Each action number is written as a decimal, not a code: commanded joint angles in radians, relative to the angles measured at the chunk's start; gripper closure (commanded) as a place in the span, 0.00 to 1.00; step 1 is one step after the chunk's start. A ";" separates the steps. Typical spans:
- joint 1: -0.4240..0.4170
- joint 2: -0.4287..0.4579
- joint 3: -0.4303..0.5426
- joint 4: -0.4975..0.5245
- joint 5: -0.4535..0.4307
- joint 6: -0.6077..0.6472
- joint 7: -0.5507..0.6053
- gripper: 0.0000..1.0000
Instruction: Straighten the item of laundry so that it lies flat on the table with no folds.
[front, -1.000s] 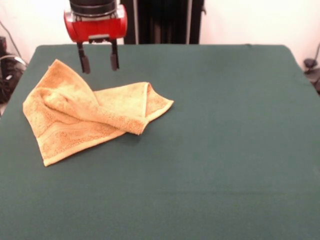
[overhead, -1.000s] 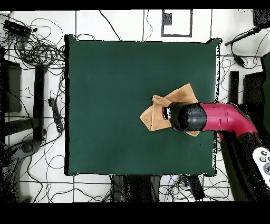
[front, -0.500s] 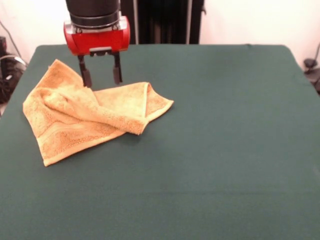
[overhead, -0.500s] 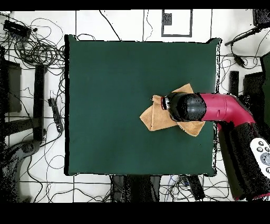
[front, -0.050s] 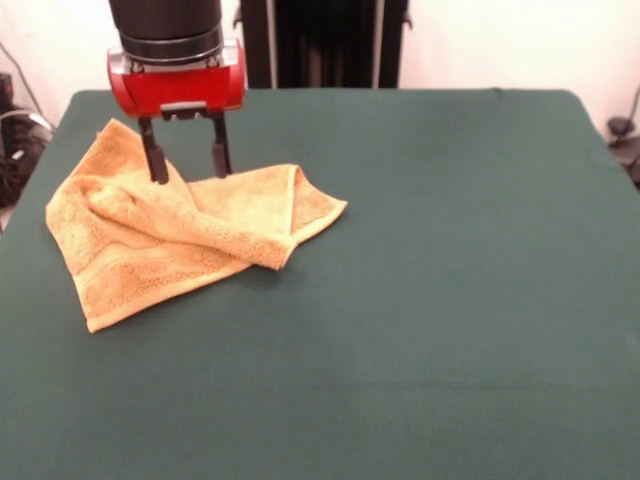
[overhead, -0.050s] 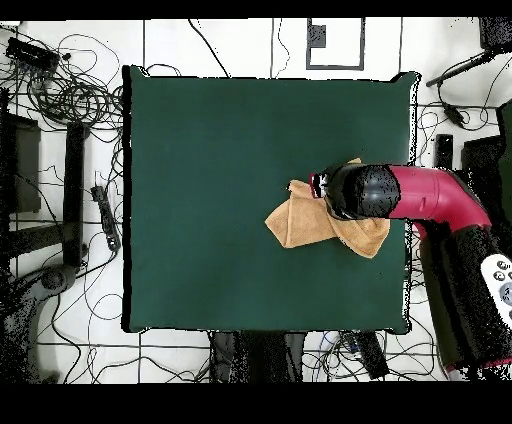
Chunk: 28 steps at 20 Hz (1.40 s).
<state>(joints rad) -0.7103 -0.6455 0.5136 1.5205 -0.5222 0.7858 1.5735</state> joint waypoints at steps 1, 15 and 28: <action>0.064 0.046 -0.013 -0.040 0.039 0.097 0.033 0.00; 0.090 0.062 -0.043 -0.070 0.049 0.089 0.046 0.00; 0.103 0.076 -0.066 -0.103 0.076 0.128 0.052 0.00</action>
<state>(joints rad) -0.6604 -0.6072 0.4645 1.4290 -0.4901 0.7876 1.5735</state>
